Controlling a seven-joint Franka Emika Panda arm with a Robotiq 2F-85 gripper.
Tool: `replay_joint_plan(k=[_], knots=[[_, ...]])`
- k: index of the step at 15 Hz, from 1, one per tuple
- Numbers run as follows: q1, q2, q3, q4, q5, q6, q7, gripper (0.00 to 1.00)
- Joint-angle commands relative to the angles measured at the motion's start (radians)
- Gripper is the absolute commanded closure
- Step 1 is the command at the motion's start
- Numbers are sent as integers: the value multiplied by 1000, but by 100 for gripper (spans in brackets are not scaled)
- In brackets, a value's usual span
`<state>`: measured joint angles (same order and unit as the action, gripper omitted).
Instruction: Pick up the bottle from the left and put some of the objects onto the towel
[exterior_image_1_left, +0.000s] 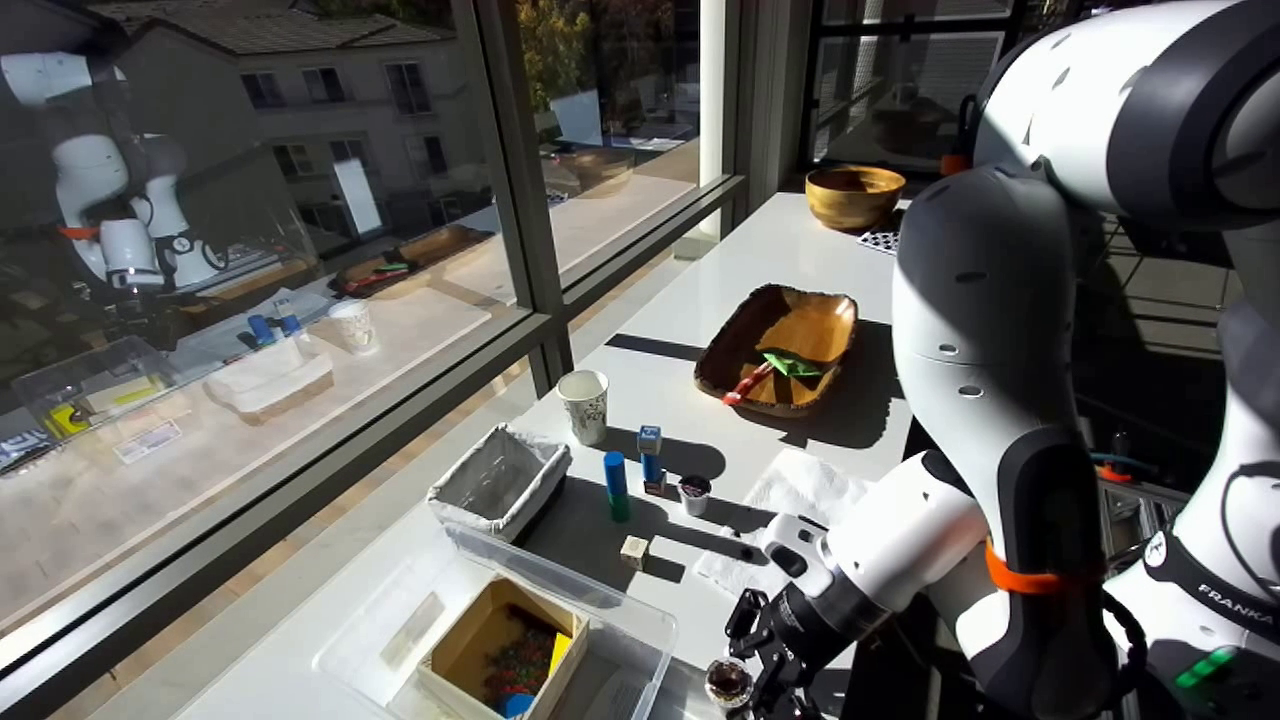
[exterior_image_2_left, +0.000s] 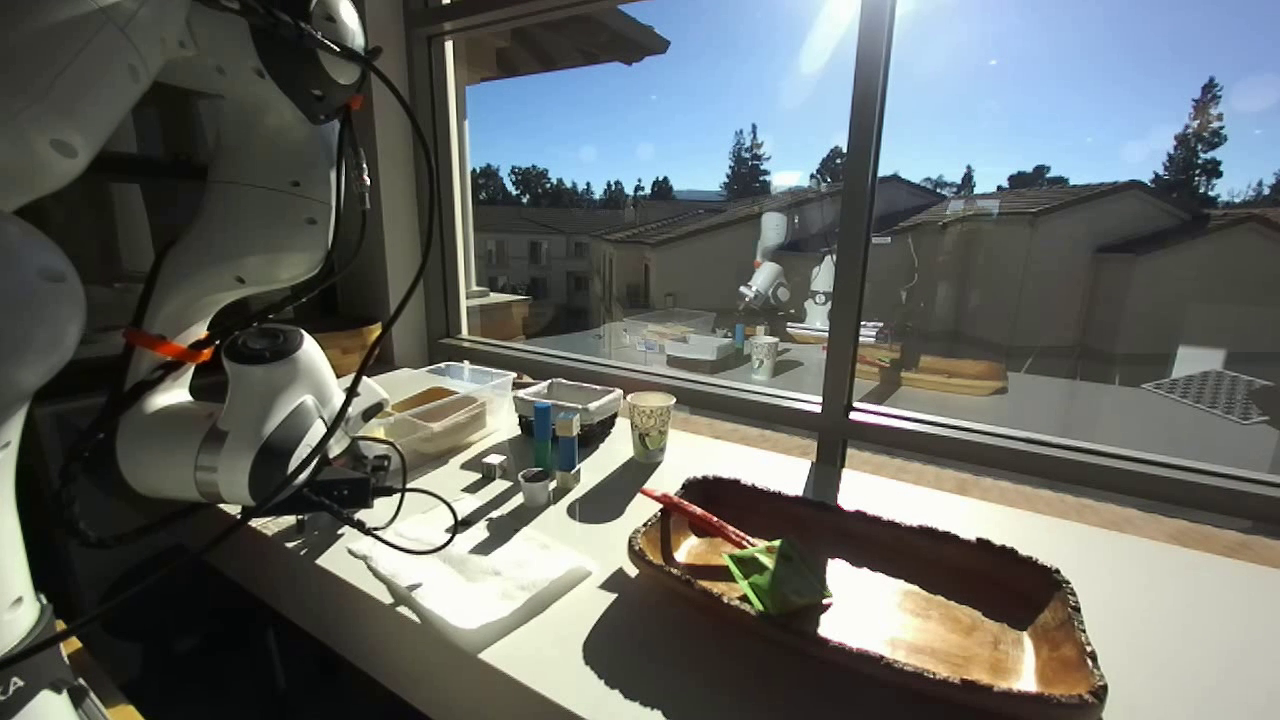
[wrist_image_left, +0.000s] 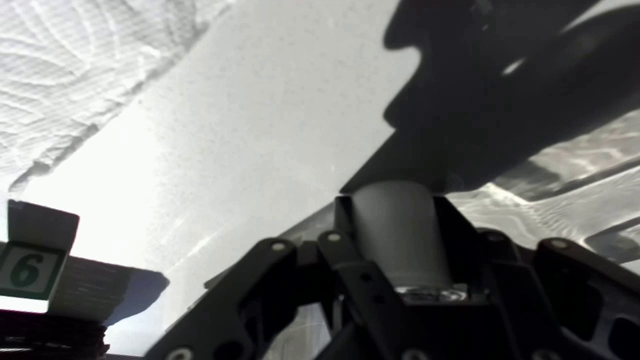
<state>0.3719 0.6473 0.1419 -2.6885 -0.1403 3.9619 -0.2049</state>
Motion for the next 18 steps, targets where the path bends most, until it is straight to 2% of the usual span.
replay_joint_plan(k=[1,8,17,18], knots=[[11,19,6,6,36,23,-25,83],[18,17,1,-2,50,41,-37,85],[56,-130,-24,-108,136,14,-131,85],[65,-109,-30,-58,150,-24,-145,85]])
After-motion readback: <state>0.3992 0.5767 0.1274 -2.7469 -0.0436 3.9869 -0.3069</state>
